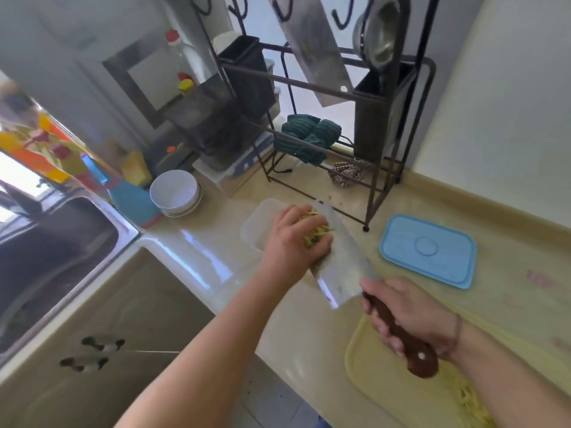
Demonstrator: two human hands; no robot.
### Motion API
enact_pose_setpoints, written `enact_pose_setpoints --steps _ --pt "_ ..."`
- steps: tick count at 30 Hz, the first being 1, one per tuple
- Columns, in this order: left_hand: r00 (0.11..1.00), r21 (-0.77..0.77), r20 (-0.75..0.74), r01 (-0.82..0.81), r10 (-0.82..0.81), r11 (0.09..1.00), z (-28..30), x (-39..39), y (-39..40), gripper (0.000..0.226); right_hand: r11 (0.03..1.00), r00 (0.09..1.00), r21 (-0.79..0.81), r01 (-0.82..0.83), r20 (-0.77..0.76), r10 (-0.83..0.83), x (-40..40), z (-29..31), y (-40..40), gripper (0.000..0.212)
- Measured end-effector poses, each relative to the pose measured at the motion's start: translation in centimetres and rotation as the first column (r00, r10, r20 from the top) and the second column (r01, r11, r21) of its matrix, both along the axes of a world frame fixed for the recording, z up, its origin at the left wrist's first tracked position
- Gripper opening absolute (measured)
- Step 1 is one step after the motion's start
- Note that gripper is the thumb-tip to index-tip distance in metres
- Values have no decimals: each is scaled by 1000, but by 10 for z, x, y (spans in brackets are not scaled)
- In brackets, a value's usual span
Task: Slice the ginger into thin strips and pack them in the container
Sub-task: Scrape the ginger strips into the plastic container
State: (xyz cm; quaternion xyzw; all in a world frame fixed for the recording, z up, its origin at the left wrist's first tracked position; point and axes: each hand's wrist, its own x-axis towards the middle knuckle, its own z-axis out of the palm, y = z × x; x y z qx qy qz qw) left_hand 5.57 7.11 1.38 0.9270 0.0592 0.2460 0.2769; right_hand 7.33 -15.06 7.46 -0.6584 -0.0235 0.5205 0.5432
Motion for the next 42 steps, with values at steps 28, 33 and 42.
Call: enact_pose_setpoints --steps 28,33,42 --pt "950 -84 -132 -296 283 952 -32 -10 80 34 874 858 -481 -75 415 302 11 8 60 56" --pt "833 -269 -420 -494 360 827 -26 -7 90 39 896 892 -437 -79 370 259 12 6 54 46" --pt "849 -410 -448 -472 279 780 -23 -20 59 39 936 950 -348 -51 271 152 -1 7 -9 44"
